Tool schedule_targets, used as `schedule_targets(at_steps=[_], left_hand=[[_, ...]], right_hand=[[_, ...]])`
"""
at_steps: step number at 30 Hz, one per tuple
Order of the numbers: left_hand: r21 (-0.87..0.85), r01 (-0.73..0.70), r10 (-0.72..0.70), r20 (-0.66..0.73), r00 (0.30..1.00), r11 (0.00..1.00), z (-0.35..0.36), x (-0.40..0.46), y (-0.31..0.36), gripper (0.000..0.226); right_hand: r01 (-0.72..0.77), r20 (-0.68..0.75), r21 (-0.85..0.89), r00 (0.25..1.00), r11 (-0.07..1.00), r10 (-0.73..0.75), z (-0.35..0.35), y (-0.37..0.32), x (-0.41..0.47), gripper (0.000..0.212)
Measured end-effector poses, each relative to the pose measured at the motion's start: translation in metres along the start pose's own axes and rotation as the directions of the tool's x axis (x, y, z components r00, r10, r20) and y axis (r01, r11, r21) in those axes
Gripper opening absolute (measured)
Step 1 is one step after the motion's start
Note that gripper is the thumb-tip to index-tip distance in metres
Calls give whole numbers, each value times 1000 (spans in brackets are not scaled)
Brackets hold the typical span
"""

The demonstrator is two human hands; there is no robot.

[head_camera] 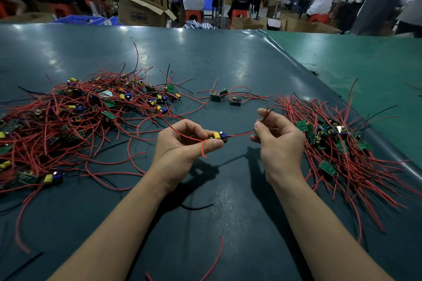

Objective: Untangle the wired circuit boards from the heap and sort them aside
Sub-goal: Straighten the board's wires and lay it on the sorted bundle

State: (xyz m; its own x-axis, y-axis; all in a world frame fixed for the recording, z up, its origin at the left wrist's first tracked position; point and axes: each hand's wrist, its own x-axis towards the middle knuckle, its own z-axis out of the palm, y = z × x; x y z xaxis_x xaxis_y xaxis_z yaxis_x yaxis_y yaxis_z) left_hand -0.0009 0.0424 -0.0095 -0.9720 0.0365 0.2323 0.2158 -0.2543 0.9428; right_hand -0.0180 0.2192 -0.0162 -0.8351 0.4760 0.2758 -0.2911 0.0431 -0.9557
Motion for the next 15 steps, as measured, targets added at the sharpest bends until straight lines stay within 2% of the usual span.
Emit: schedule_targets(at_steps=[3,5,8,12,15], left_hand=[[9,2,-2,9,1000,1000,0,-1,-1,30],[1,1,-1,-2,1000,1000,0,0,0,30],[-44,6,-7,-30,1000,999,-2,2,0,31],[-39,12,-13,-21,1000,999,-2,2,-1,31],[-41,10,-12,-35,999,999,0,4,-3,30]], right_hand=[[99,25,-147,995,984,-96,-3,2,-2,28],[67,3,-118,998,991,-68,-2,3,-1,25],[-26,-54,29,998,999,28,1,5,2,20],[26,-56,-103,998,994,-32,2,13,2,24],[7,-82,-86,997,996,-14,2,15,5,22]])
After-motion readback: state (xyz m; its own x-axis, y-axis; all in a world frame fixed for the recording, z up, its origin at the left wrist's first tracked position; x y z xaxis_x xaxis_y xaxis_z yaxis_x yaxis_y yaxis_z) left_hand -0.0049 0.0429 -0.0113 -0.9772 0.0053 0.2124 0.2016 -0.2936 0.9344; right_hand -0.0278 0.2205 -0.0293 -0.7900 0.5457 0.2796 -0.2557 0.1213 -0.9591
